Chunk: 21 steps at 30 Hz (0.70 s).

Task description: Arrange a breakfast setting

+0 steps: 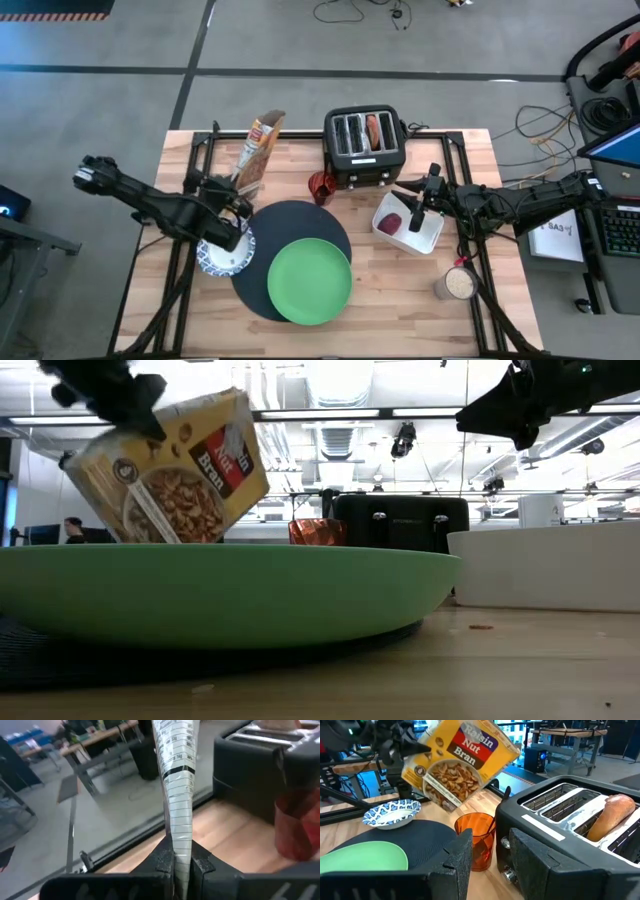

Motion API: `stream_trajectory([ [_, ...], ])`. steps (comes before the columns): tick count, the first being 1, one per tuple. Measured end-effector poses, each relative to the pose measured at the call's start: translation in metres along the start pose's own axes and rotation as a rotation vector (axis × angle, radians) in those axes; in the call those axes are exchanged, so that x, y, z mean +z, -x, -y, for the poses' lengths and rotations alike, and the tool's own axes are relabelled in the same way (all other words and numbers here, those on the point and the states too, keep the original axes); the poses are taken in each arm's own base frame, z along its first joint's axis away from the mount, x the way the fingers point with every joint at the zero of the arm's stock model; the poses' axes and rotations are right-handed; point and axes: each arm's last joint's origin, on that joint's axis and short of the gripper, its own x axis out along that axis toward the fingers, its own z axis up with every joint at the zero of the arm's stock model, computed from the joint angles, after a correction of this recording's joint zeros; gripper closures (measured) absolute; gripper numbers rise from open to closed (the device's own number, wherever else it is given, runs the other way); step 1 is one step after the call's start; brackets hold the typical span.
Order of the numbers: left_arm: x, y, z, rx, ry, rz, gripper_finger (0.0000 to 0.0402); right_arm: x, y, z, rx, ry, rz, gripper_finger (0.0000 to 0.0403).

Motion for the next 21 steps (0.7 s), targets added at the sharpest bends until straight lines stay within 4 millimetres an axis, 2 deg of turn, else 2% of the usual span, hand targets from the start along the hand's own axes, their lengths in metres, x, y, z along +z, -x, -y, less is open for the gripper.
stream_trajectory([
  [4,-0.028,-0.009,0.006,0.019,0.064,0.082,0.0401,0.0,0.0,0.0,0.0,-0.002,0.0,0.0282],
  [9,-0.055,-0.011,0.01,-0.016,0.043,0.092,0.0401,0.0,0.0,0.0,0.0,-0.014,0.0,0.0282],
  [21,-0.085,-0.012,0.004,-0.081,0.056,-0.088,0.0393,0.0,0.0,0.0,0.0,-0.013,-0.001,0.0282],
])
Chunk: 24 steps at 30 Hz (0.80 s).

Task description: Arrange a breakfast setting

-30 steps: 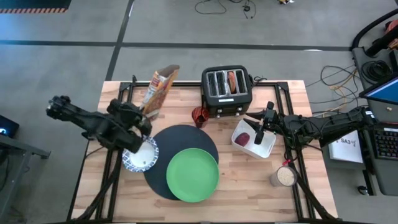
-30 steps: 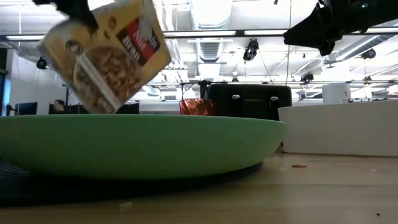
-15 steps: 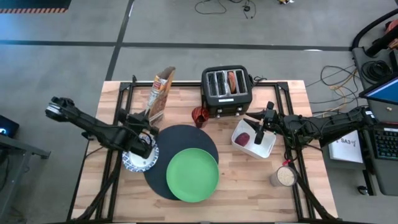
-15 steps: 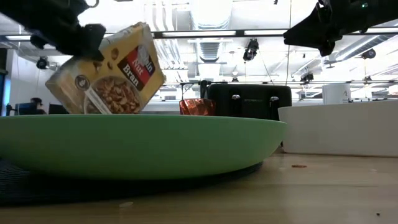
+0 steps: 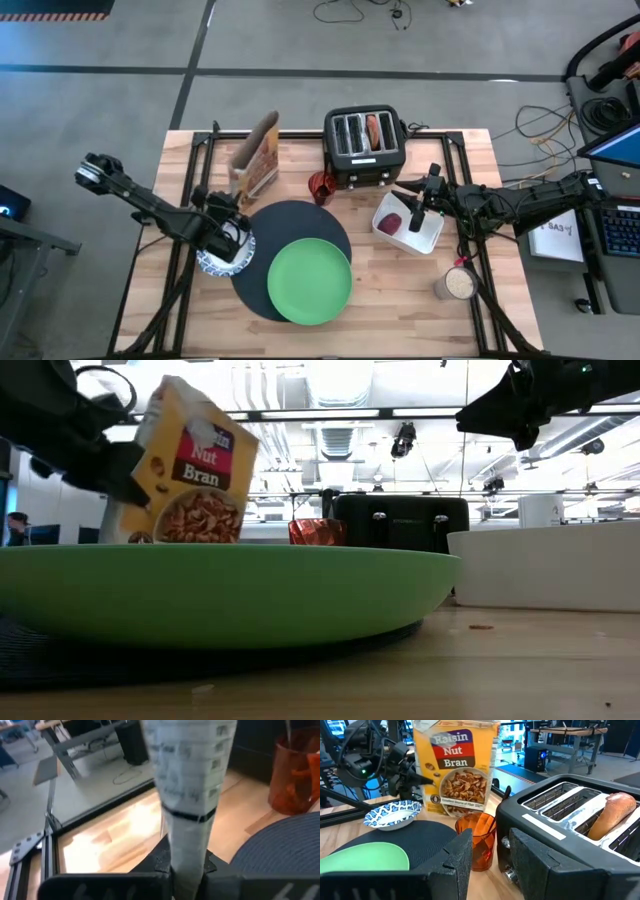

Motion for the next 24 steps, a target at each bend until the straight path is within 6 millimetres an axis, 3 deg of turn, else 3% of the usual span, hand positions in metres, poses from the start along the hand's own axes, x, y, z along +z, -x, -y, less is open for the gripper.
stream_trajectory([
  [5,-0.007,-0.002,-0.002,-0.001,0.041,-0.037,0.0342,0.0,0.0,0.0,0.0,0.0,0.0,0.0282],
  [16,-0.029,-0.01,-0.004,-0.022,0.086,-0.072,0.0167,0.0,0.0,0.0,0.0,0.001,0.0,0.0282],
  [20,-0.037,-0.014,-0.006,-0.028,0.077,-0.025,0.014,0.0,0.0,0.0,0.0,0.001,0.0,0.0282],
  [24,-0.041,-0.017,-0.001,-0.056,0.095,0.034,0.0143,0.0,0.0,0.0,0.0,0.001,0.0,0.0282],
])
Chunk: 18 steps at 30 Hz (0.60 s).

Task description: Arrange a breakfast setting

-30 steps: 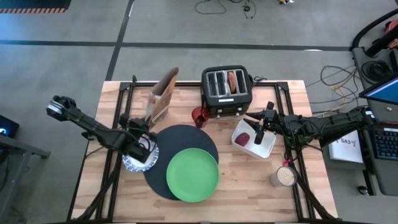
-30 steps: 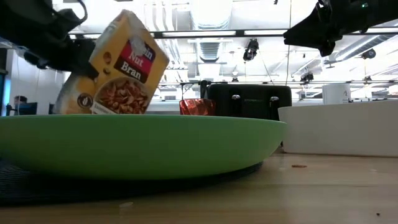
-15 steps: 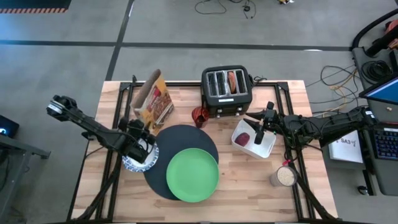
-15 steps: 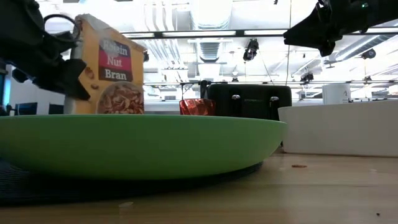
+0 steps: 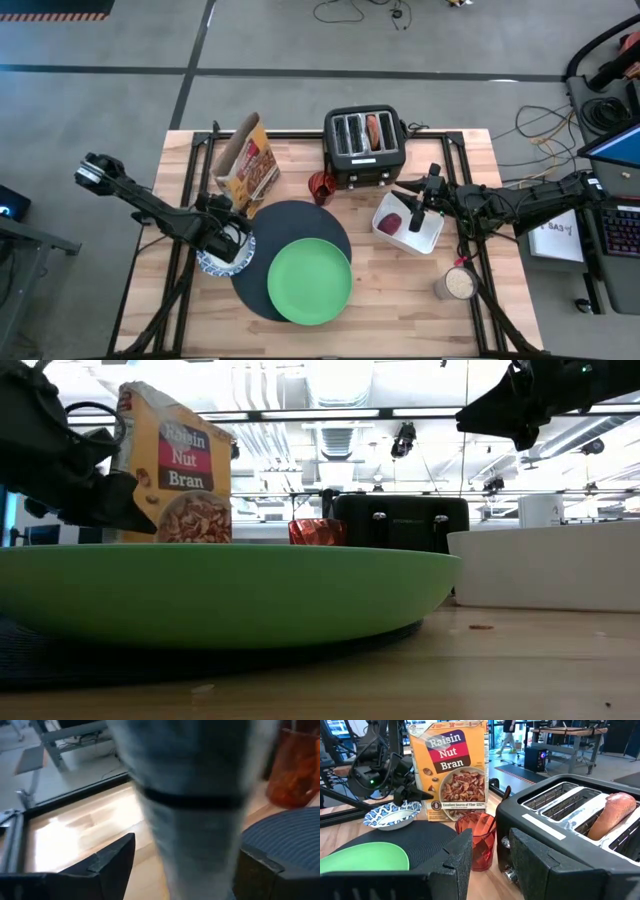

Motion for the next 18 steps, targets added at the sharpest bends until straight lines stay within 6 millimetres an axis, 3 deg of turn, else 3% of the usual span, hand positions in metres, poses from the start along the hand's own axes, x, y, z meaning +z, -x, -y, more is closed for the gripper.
stream_trajectory([
  [7,-0.013,-0.007,0.003,-0.025,0.064,0.13,0.0159,0.0,0.0,0.0,0.0,0.0,0.0,0.0282],
  [18,-0.023,-0.013,0.003,0.005,0.08,0.183,0.0162,0.0,0.0,0.0,0.0,0.003,0.001,0.0282],
])
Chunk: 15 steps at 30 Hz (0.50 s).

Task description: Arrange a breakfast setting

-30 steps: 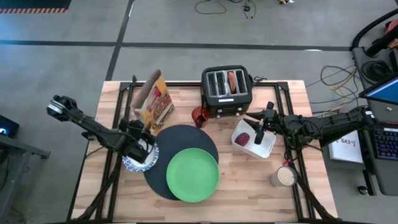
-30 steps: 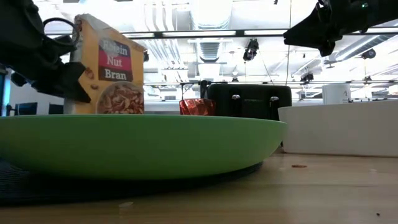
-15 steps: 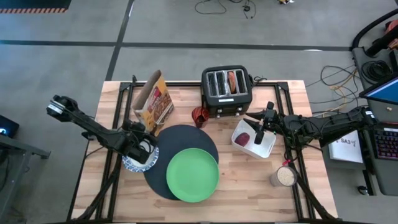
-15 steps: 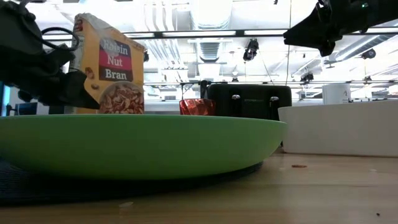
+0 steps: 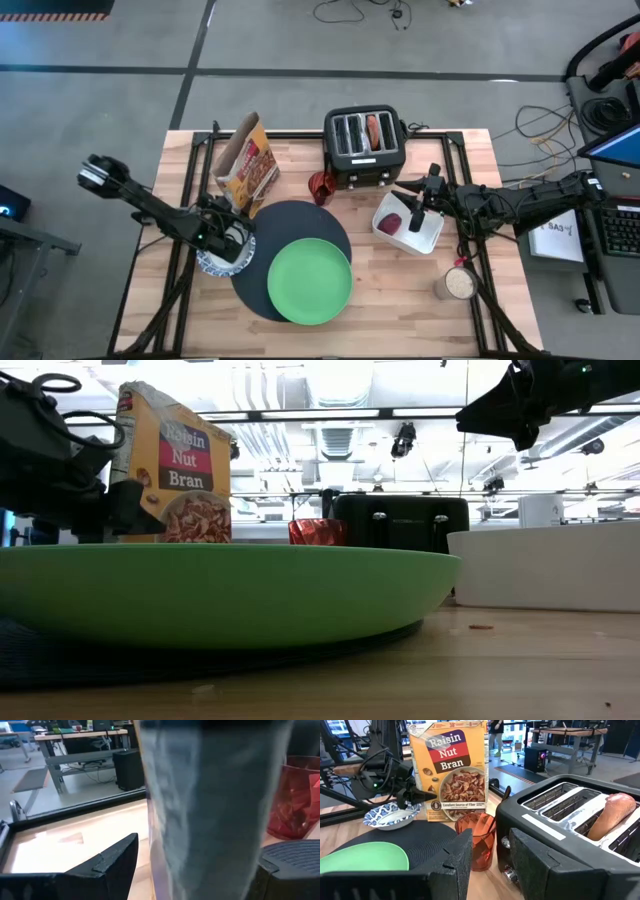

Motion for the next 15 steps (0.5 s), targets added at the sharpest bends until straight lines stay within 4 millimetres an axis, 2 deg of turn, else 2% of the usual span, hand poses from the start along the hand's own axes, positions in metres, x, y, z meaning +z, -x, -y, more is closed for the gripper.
stream_trajectory([
  [9,-0.018,-0.007,0.008,0.016,0.036,0.002,0.0163,0.0,0.0,0.0,0.0,-0.002,0.0,0.0282],
  [15,-0.027,-0.016,0.014,0.054,0.006,0.005,0.0177,0.001,0.0,0.0,0.001,-0.002,0.007,0.0282],
])
